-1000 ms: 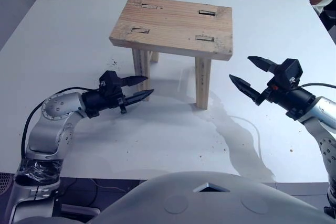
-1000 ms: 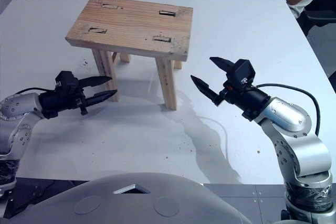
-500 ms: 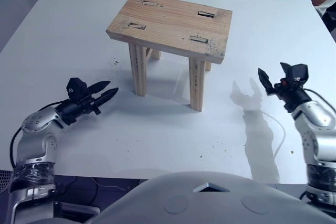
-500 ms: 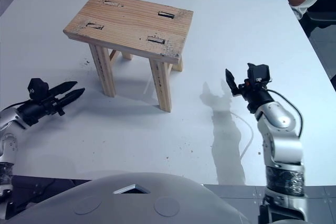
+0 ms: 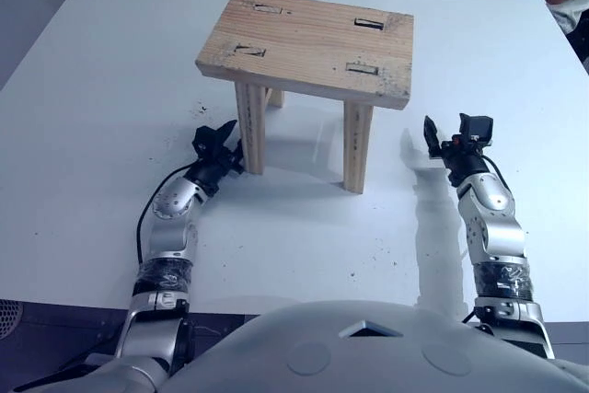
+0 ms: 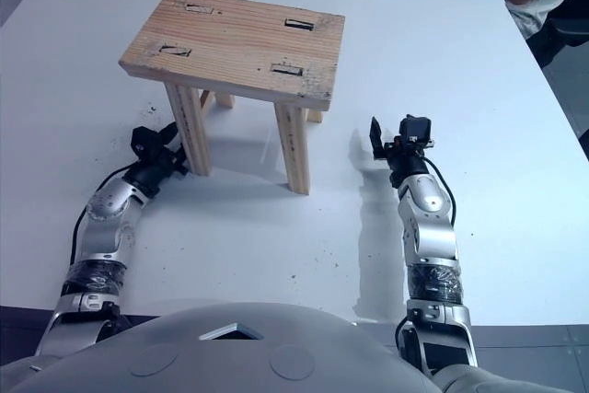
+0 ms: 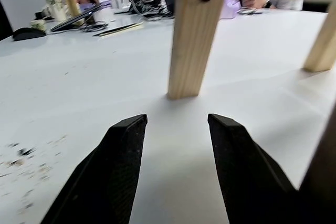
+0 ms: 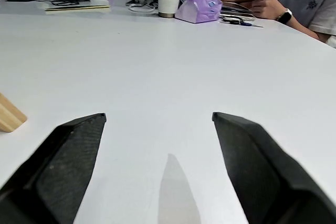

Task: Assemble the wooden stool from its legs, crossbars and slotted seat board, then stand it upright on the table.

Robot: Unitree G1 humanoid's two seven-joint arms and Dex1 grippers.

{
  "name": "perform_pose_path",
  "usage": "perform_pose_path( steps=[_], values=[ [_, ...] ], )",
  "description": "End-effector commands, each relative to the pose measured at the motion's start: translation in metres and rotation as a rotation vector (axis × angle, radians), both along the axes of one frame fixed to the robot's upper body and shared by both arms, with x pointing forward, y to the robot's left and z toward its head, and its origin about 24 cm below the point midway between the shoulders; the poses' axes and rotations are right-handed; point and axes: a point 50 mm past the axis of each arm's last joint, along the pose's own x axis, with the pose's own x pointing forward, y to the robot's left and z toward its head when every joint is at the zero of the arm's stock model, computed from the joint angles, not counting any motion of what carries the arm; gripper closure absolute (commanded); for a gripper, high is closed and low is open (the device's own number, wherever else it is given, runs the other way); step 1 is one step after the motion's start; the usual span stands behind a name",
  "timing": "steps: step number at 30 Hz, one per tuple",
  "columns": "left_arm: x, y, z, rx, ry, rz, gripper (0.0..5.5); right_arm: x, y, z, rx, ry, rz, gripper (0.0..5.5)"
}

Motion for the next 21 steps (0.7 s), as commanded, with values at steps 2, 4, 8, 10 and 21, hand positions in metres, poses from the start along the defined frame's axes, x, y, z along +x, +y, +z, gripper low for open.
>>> perform_pose_path(
  steps=[2, 4, 8, 10, 21],
  values=[
    [0.005, -0.001, -0.004, -0.013, 0.011, 0.066, 3.31, 0.007, -0.009, 0.002, -0.016, -0.027, -0.044, 1.73],
    [0.007, 0.001, -0.005, -0.013, 0.005, 0.086, 3.31, 0.007, -0.009, 0.001, -0.015, -0.031, -0.046, 1.73],
    [0.014, 0.005, -0.002, 0.009, -0.030, 0.165, 3.31, 0.011, -0.006, 0.000, -0.008, -0.043, -0.045, 1.73],
    [0.017, 0.007, -0.003, 0.018, -0.040, 0.202, 3.31, 0.012, -0.006, -0.001, -0.008, -0.046, -0.042, 1.73],
    [0.025, -0.002, -0.010, 0.036, -0.048, 0.284, 3.31, 0.020, 0.002, -0.002, -0.034, -0.060, -0.013, 1.73]
  ],
)
